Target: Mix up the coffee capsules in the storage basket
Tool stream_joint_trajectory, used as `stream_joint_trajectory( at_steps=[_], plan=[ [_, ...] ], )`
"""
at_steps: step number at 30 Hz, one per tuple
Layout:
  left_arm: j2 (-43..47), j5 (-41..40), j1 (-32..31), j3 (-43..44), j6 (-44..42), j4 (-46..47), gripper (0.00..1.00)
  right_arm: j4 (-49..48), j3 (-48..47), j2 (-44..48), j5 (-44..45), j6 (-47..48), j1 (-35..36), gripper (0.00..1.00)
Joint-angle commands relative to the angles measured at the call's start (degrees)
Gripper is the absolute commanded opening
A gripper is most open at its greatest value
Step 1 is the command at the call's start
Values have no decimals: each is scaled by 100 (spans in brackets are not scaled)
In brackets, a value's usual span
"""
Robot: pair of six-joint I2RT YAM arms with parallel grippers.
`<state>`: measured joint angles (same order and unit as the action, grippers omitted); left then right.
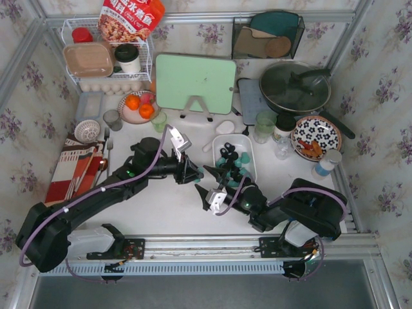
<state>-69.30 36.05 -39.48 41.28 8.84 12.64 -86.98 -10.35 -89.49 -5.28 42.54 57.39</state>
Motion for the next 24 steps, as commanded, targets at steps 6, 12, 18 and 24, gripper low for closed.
stream_joint_trajectory(
  at_steps=[6, 12, 18, 24],
  plan=[
    [137, 84, 2, -129, -38, 262, 31, -1762, 127, 383, 201, 254, 88, 78],
    [102, -35, 2, -120, 55, 351, 31, -1761, 146, 484, -205, 193, 132, 77],
    [108, -97, 2, -111, 82, 385, 30, -1761, 135, 510, -406, 113, 148, 73],
    [13, 9, 4, -111, 163, 465, 30, -1761, 70, 474, -341, 52, 150, 65]
  ],
)
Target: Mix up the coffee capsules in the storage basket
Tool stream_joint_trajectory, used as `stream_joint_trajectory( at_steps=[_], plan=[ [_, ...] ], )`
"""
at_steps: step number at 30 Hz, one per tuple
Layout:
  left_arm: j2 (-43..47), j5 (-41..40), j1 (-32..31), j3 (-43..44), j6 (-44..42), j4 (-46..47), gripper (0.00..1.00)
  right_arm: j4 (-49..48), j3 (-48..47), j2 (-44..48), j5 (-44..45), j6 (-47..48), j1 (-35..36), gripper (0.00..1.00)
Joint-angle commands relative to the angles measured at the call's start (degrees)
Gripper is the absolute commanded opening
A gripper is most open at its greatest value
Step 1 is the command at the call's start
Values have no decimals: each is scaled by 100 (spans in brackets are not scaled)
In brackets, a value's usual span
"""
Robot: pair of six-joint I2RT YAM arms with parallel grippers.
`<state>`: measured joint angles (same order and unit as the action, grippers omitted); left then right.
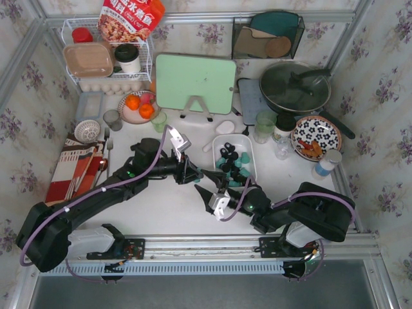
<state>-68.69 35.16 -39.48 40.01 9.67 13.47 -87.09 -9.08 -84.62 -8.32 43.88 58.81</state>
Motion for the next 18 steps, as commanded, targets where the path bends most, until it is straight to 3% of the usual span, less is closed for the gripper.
stream_joint_trajectory(
  at_steps=[1, 5, 11, 18],
  plan=[
    [-67, 125, 2, 16, 99, 413, 30, -1750, -74, -35, 7, -86, 8, 63],
    [-85, 173, 2, 7, 159, 486, 30, -1750, -126, -113, 102, -94, 5, 60],
    [-78, 171, 2, -32, 218, 497, 31, -1751, -131, -159, 224, -88, 15, 46],
    [-39, 115, 2, -29, 340, 478, 44, -1750, -50, -115, 432, -80, 17, 37]
  ],
)
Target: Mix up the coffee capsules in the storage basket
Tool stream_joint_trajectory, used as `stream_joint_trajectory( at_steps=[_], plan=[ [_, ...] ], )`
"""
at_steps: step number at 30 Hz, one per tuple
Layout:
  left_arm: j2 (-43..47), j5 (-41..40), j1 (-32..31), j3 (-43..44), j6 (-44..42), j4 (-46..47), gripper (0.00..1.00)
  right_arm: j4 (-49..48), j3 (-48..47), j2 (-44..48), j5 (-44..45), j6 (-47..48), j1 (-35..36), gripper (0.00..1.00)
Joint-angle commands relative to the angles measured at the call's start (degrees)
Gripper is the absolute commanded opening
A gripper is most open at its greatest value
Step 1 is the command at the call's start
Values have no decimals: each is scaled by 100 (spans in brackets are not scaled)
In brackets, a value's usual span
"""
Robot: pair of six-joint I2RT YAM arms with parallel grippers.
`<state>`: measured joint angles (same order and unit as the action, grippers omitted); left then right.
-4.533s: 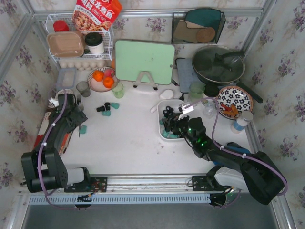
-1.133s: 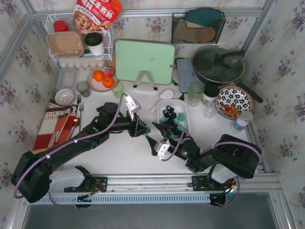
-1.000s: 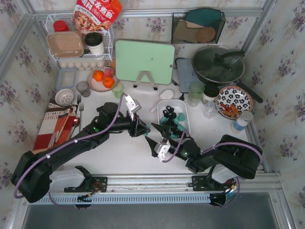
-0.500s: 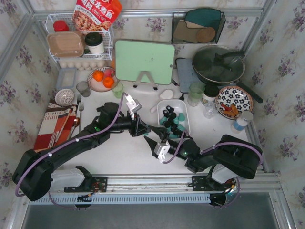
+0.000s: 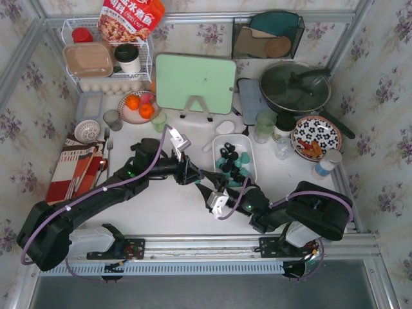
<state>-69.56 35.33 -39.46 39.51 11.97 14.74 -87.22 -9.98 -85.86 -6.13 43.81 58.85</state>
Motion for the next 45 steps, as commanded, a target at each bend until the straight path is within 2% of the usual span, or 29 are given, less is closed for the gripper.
stream_joint_trajectory(
  at_steps=[1, 4, 10, 13, 17, 21, 25, 28, 36, 40, 41, 45],
  plan=[
    [69, 88, 4, 30, 120, 350, 48, -1739, 52, 11, 254, -74, 5, 36],
    [179, 14, 3, 31, 110, 298, 54, -1731, 81, -10, 409, -62, 7, 35],
    [602, -573, 0, 79, -320, -440, 54, -1720, 126, -51, 1034, 174, -7, 37],
    [828, -1688, 8, 172, -464, -1104, 62, -1582, 47, -42, 1749, 17, -164, 40],
    [739, -3717, 26, 460, -520, -2019, 63, -901, -106, 162, 2552, -1025, -667, 39],
    [512, -4848, 34, 654, -369, -2604, 63, 342, -390, 482, 2710, -2105, -1162, 39],
    [204, -5417, 161, 745, -145, -2838, 63, 1804, -982, 543, 2612, -2920, -1567, 39],
    [0, -5567, 301, 798, 26, -2951, 63, 2625, -1407, 437, 3020, -3467, -1835, 49],
    [-317, -5323, 882, 774, 356, -2965, 66, 4012, -2003, -5, 2556, -4388, -2697, 48],
    [-498, -4972, 1315, 739, 524, -2861, 66, 4179, -2085, -220, 2305, -4636, -2721, 51],
    [-551, -4882, 1417, 749, 566, -2844, 66, 4198, -2099, -276, 2309, -4686, -2924, 52],
    [-889, -4467, 1861, 879, 644, -2790, 66, 4405, -2201, -361, 2318, -4928, -3026, 62]
  ],
)
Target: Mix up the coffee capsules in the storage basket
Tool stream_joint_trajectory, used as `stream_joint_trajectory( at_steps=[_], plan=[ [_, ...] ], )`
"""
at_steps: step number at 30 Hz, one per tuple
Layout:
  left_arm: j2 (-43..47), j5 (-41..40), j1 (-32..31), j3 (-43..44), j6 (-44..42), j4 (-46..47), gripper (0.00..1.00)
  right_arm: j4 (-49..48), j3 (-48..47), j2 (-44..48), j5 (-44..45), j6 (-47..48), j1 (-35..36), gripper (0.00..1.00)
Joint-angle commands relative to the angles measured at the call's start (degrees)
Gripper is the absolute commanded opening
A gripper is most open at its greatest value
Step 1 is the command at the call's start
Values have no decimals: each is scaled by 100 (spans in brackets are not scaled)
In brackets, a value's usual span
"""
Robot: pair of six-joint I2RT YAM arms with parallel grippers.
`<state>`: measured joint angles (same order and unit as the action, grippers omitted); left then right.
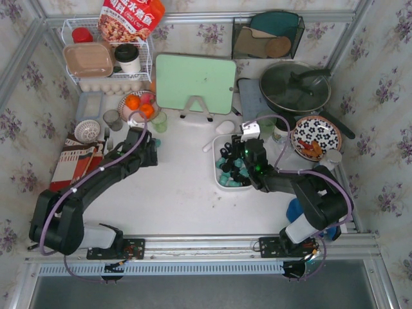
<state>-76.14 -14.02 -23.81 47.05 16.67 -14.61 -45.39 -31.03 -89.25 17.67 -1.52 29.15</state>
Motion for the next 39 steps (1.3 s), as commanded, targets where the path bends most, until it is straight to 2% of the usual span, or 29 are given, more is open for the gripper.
stream_joint_trajectory(
  at_steps=[1, 7, 10, 15, 25, 30, 36, 39],
  plan=[
    [-335, 476, 347, 172, 170, 142, 66, 259, -105, 29, -76, -407, -58, 64],
    [-1033, 471, 699, 480, 140, 104, 64, 713, -183, 430, -136, -297, -58, 76],
    [-1302, 500, 883, 658, 112, 75, 62, 1093, -177, 811, -408, -452, -54, 72],
    [-1773, 802, 1238, 1024, 184, 16, 61, 1100, 199, 1412, -913, -654, -15, 63],
    [-2875, 1317, 1507, 2322, -169, -1020, 63, 798, 554, 1574, -1433, -695, 33, 67],
    [-3020, 1395, 1680, 2462, -229, -1371, 64, 790, 570, 1621, -1546, -712, 82, 67],
    [-3266, 2052, 1704, 2635, -364, -1387, 63, 785, 551, 1588, -1621, -709, 115, 67],
    [-3612, 2356, 1703, 2946, -387, -1606, 59, 793, 551, 1586, -1626, -701, 114, 67]
  ],
)
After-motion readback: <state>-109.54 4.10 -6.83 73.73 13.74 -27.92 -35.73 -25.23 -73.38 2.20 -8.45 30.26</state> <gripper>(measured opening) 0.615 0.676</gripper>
